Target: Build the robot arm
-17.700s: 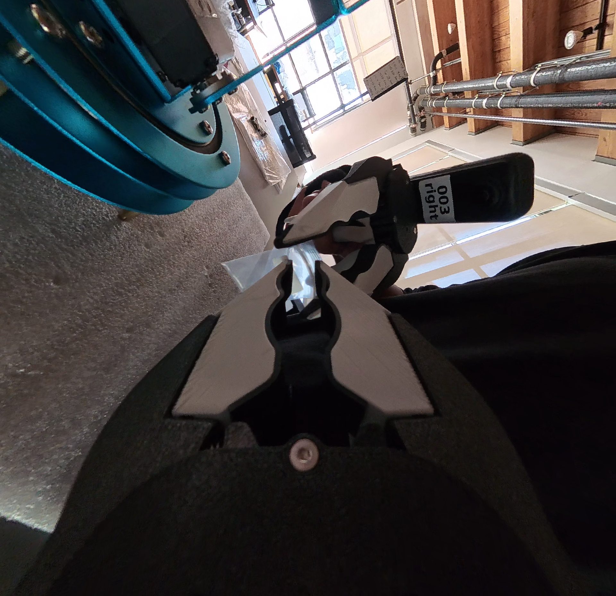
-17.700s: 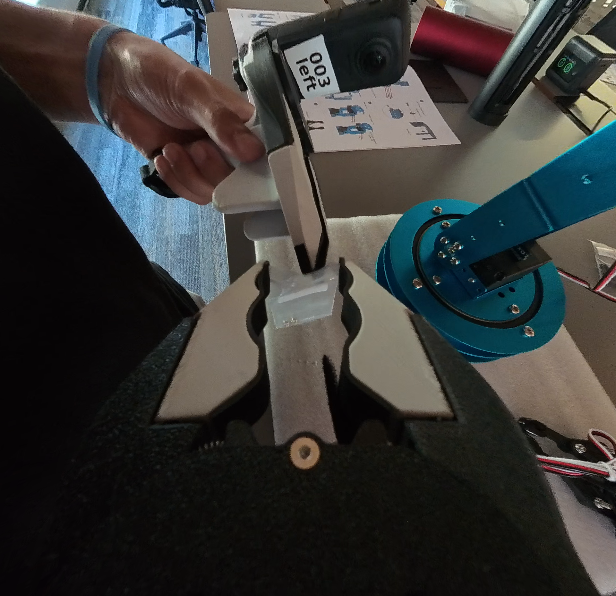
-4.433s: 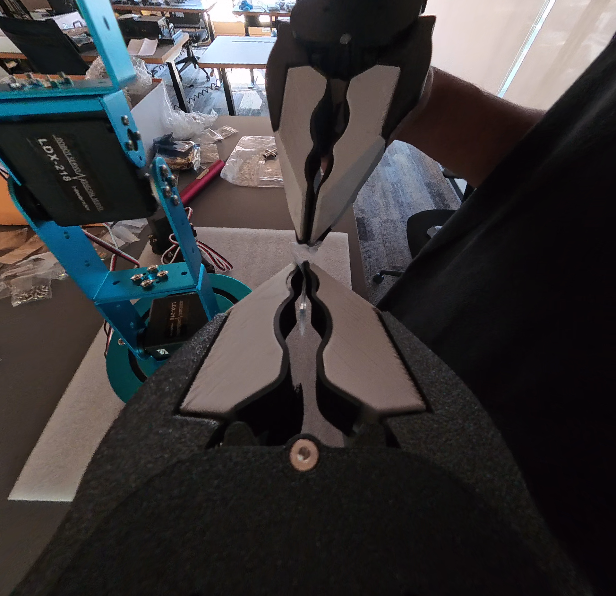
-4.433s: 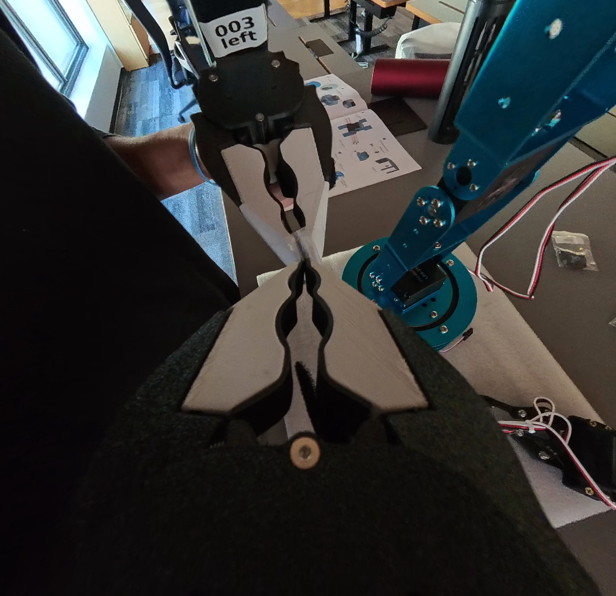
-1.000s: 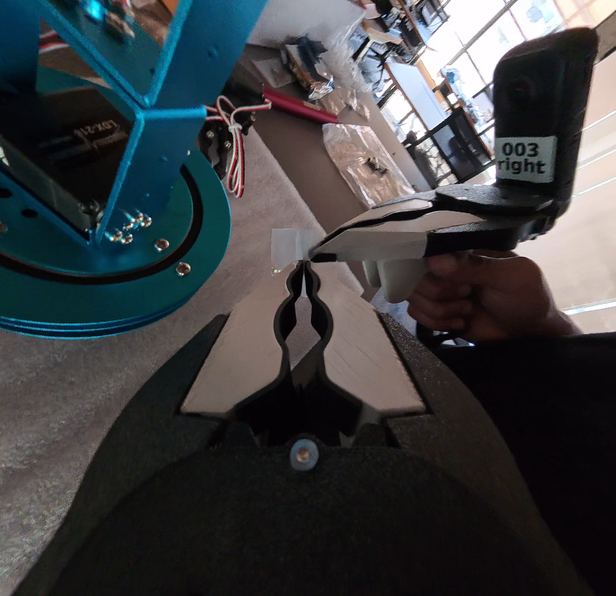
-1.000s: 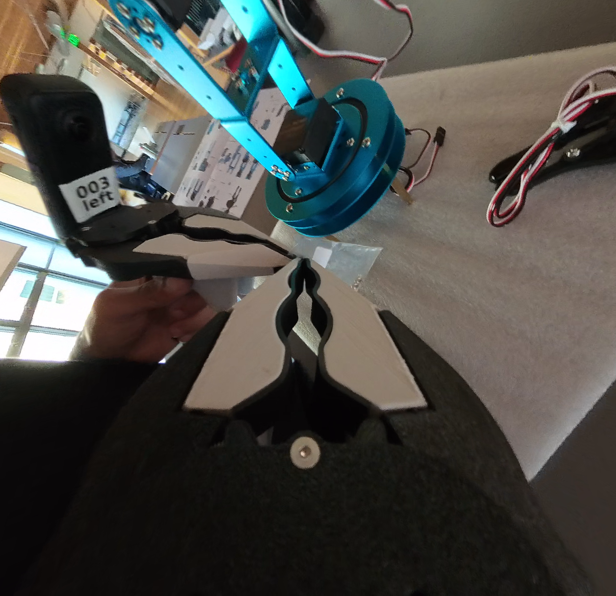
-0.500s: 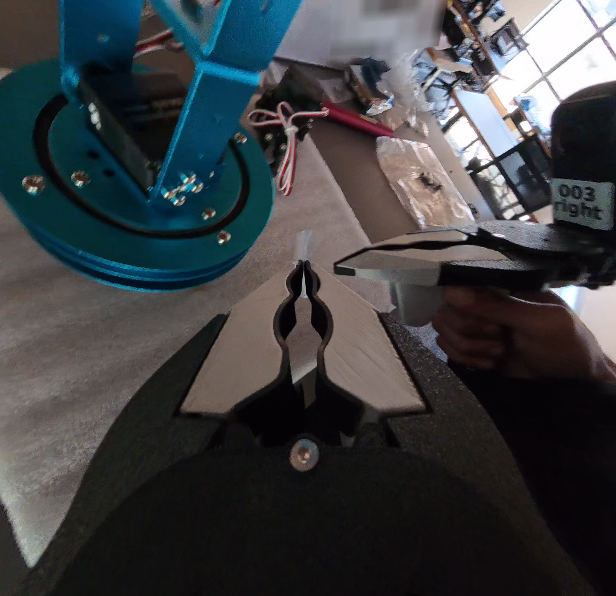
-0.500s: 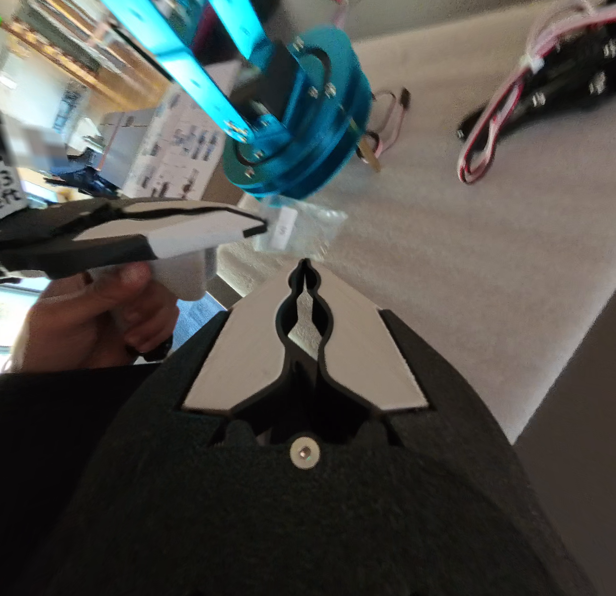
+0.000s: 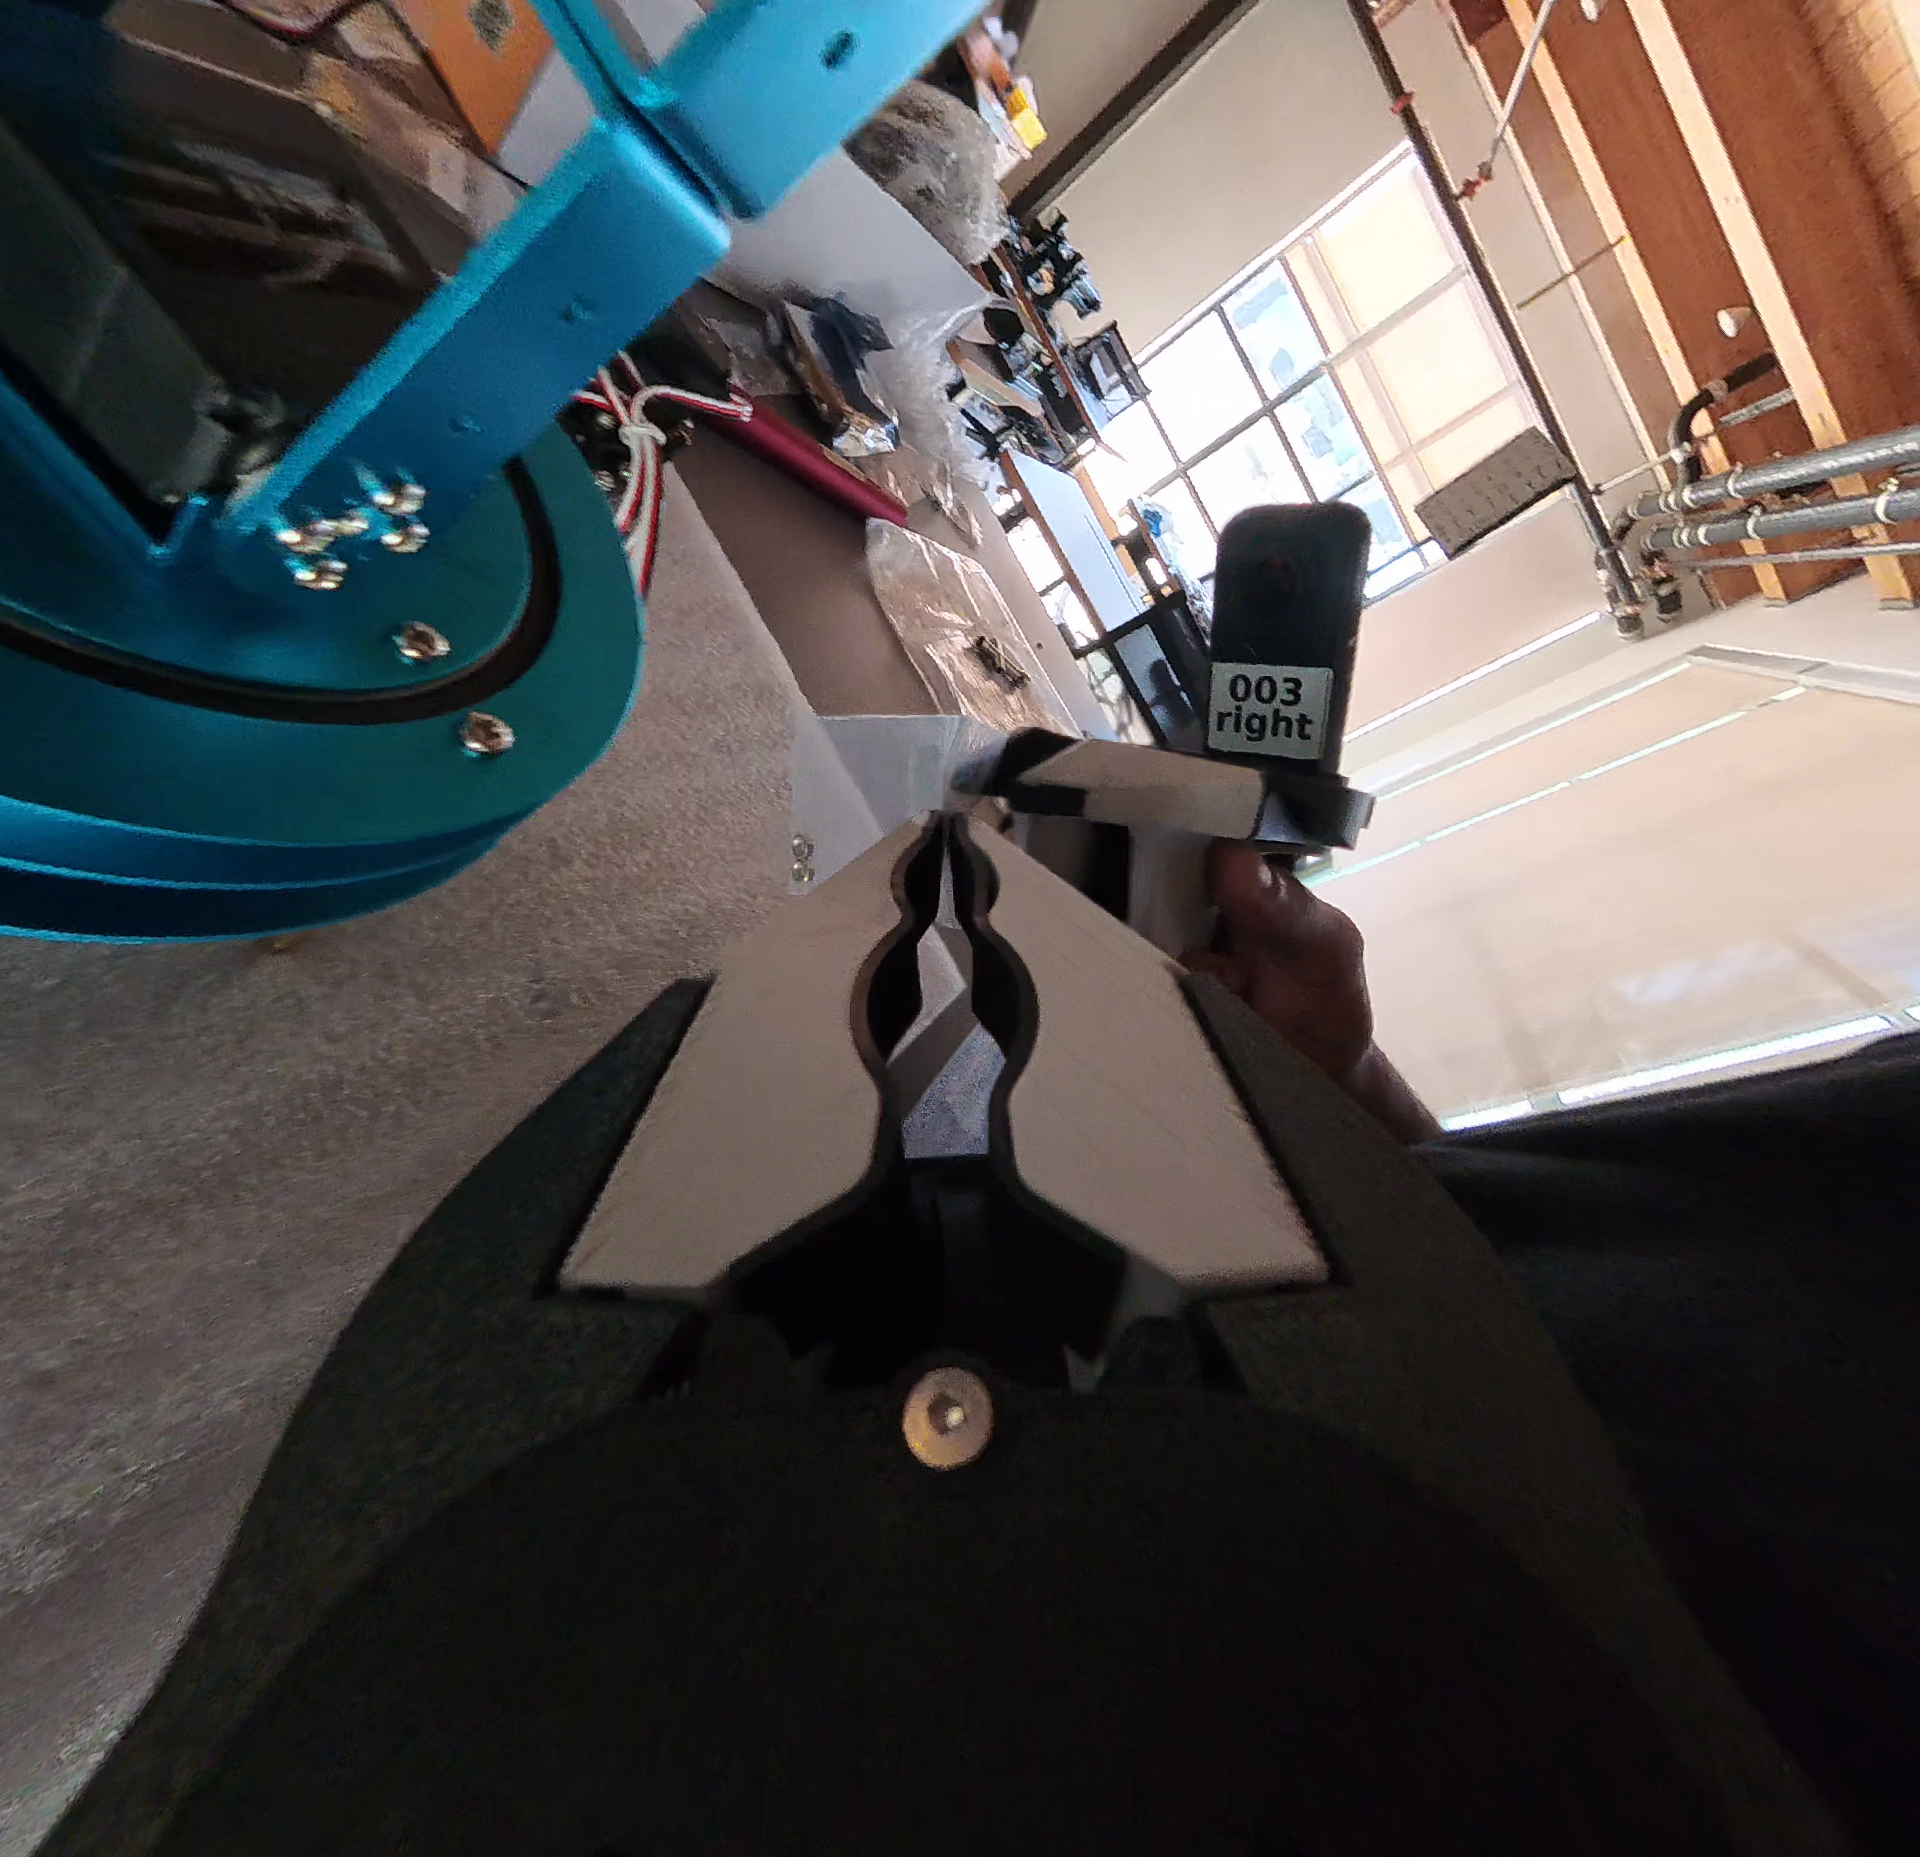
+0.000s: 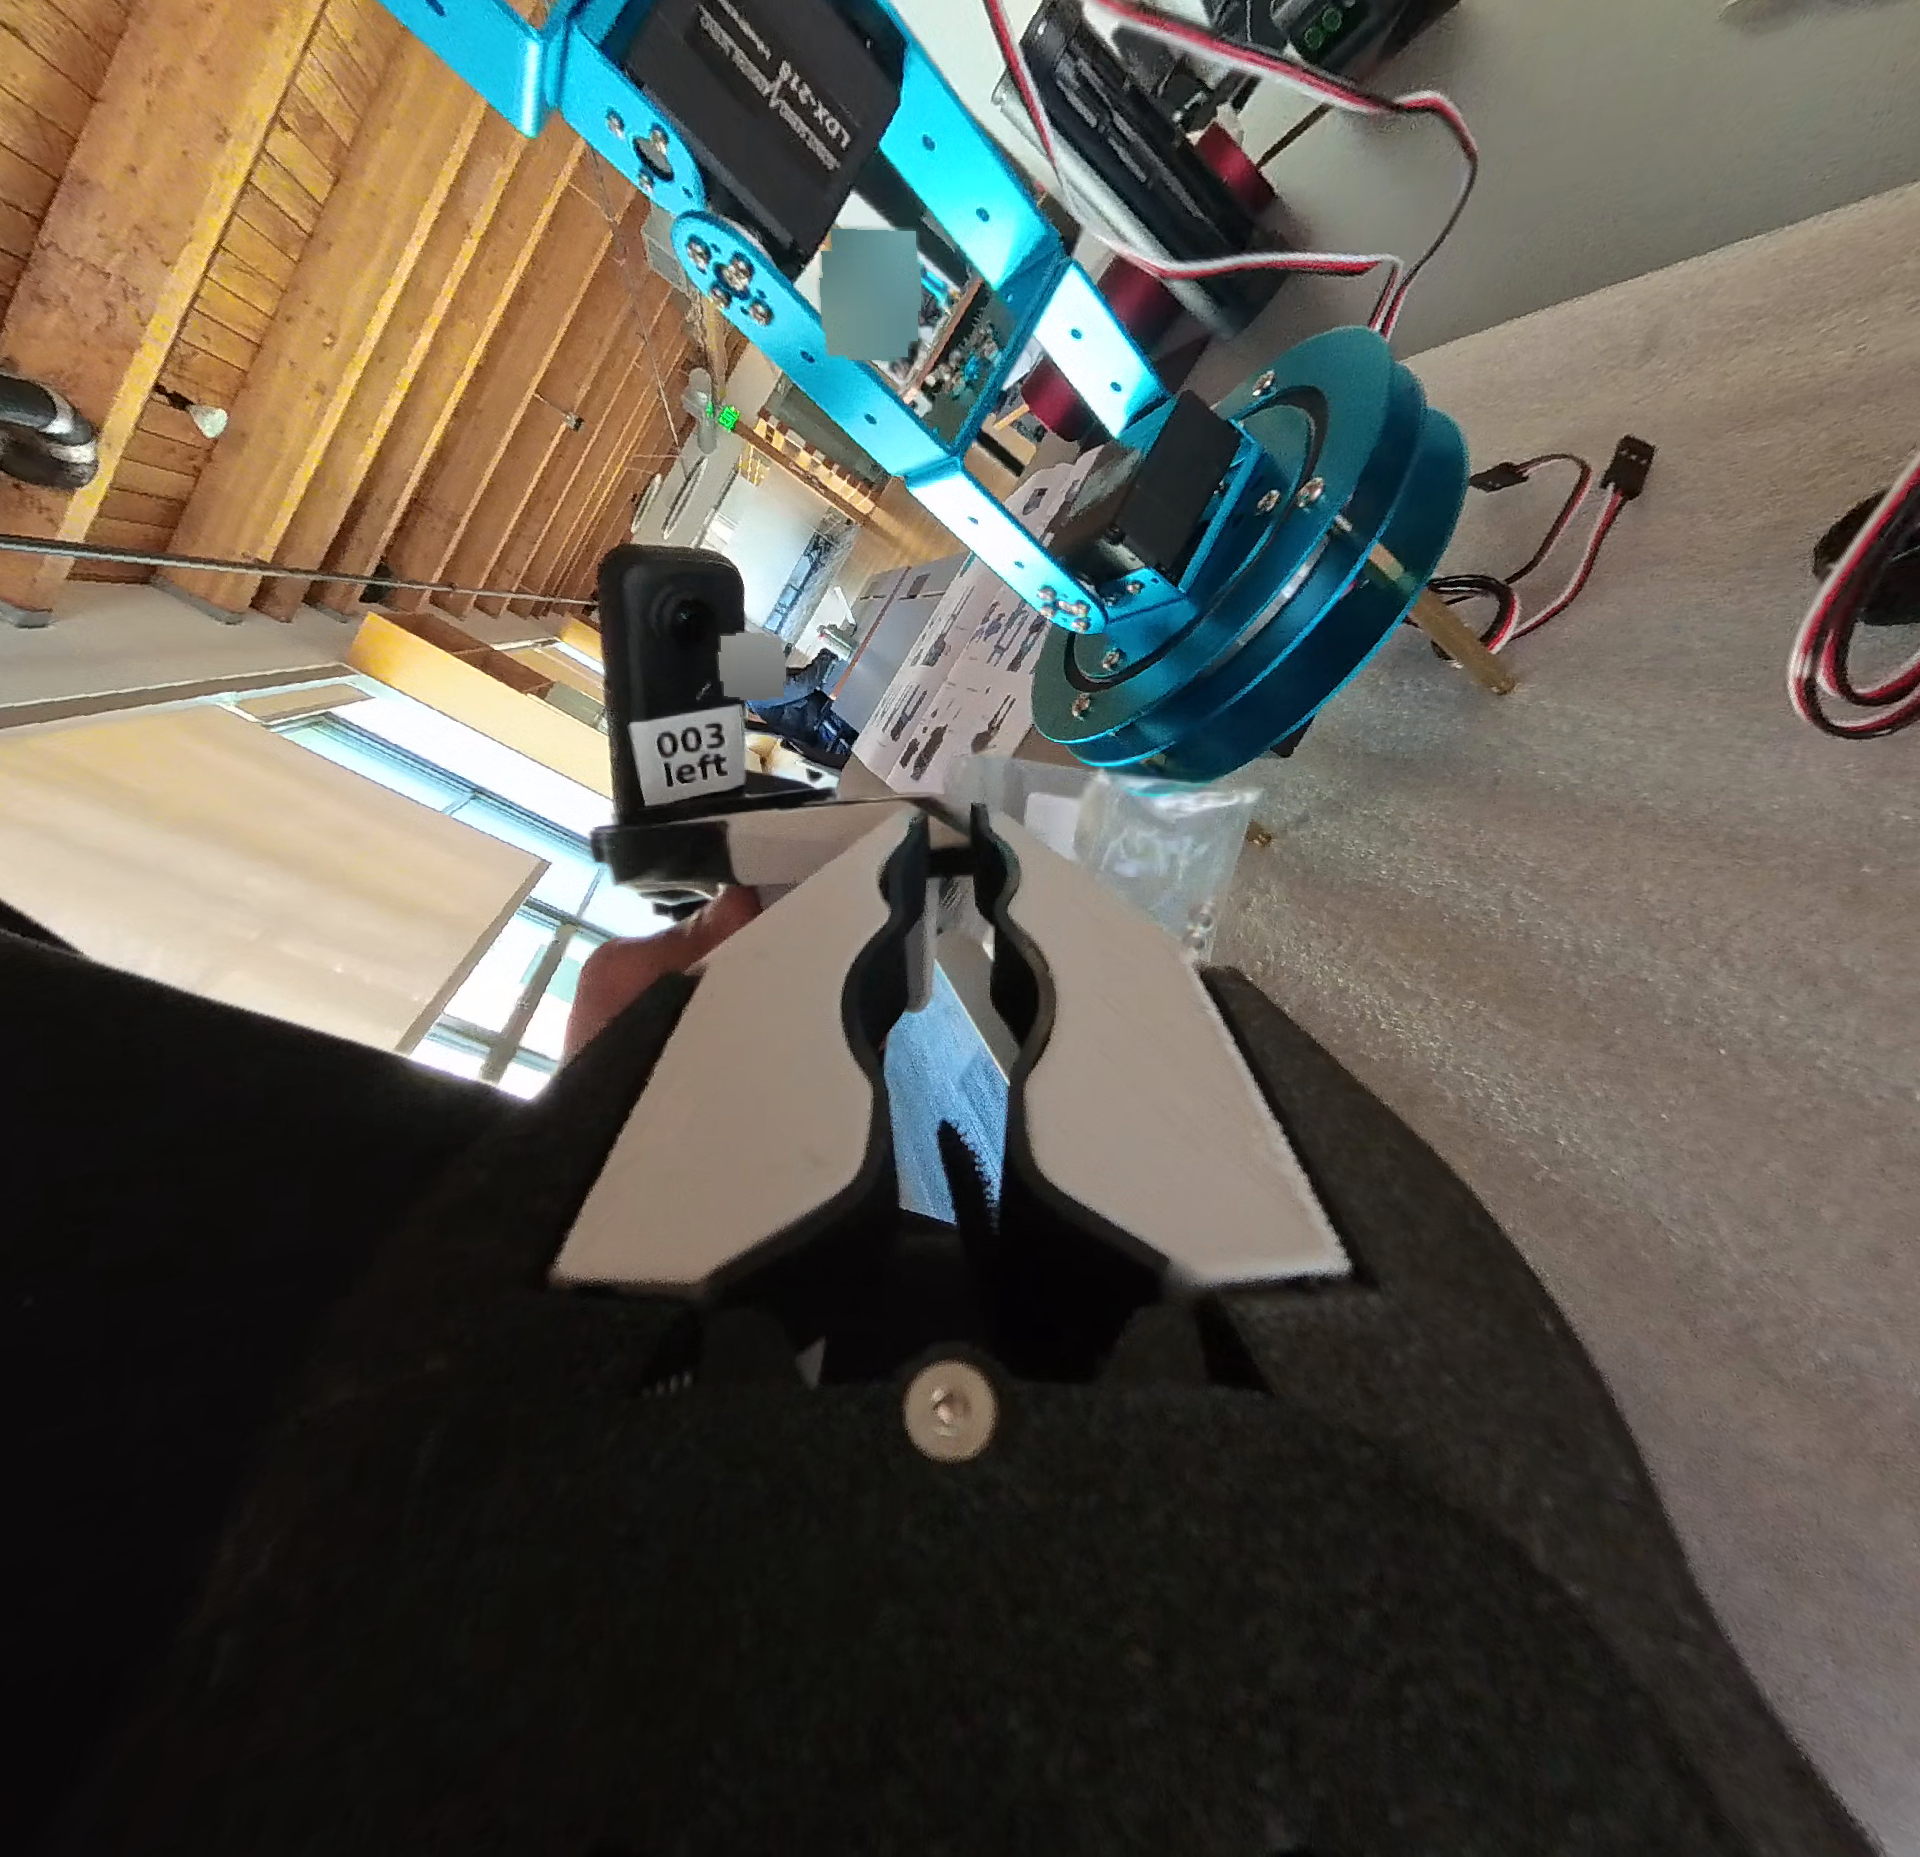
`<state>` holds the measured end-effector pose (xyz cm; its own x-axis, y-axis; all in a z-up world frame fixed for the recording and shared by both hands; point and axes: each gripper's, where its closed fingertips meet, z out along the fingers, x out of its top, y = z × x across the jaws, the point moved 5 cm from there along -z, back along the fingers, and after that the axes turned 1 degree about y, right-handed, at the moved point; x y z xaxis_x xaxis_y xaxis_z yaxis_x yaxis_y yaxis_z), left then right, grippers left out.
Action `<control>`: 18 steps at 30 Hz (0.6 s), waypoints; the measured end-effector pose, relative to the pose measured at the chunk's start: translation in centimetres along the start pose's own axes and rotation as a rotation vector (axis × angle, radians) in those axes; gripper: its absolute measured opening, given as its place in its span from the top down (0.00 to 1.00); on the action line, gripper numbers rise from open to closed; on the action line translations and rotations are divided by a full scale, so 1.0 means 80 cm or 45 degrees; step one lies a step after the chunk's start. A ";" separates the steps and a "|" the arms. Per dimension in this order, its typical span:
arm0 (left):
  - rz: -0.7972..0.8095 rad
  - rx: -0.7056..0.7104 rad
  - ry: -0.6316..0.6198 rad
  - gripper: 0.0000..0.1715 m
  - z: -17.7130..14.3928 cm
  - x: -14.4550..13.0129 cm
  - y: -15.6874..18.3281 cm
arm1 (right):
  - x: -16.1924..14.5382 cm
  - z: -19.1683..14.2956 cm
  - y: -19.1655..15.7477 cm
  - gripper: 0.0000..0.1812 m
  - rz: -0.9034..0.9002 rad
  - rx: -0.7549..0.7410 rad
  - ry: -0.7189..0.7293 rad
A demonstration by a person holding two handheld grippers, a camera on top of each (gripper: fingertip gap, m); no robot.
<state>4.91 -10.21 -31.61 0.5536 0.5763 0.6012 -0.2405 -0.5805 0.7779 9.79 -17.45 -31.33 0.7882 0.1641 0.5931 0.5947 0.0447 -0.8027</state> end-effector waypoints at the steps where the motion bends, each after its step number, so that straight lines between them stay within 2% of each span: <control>1: 0.003 -0.011 -0.005 1.00 0.002 -0.001 0.002 | 0.000 0.001 0.002 0.97 -0.012 -0.019 -0.005; 2: 0.007 -0.015 -0.004 1.00 0.002 -0.001 0.004 | 0.000 0.001 0.003 1.00 -0.023 -0.033 0.000; 8: -0.005 -0.032 -0.018 0.99 0.002 -0.003 0.004 | -0.001 0.000 0.006 1.00 -0.021 -0.021 -0.026; 11: 0.058 0.052 -0.023 0.90 0.000 -0.002 0.000 | -0.001 0.001 0.006 1.00 -0.088 -0.106 -0.065; 12: 0.096 0.079 -0.031 0.89 0.000 -0.001 0.000 | -0.001 0.001 0.005 1.00 -0.100 -0.125 -0.069; 18: 0.313 0.200 -0.082 0.98 0.000 -0.001 0.007 | -0.002 0.003 0.004 1.00 -0.135 -0.197 -0.107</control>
<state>4.77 -10.59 -31.20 0.5448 0.3724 0.7514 -0.2502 -0.7830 0.5695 9.80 -17.24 -31.67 0.7078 0.2489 0.6612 0.6959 -0.0848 -0.7131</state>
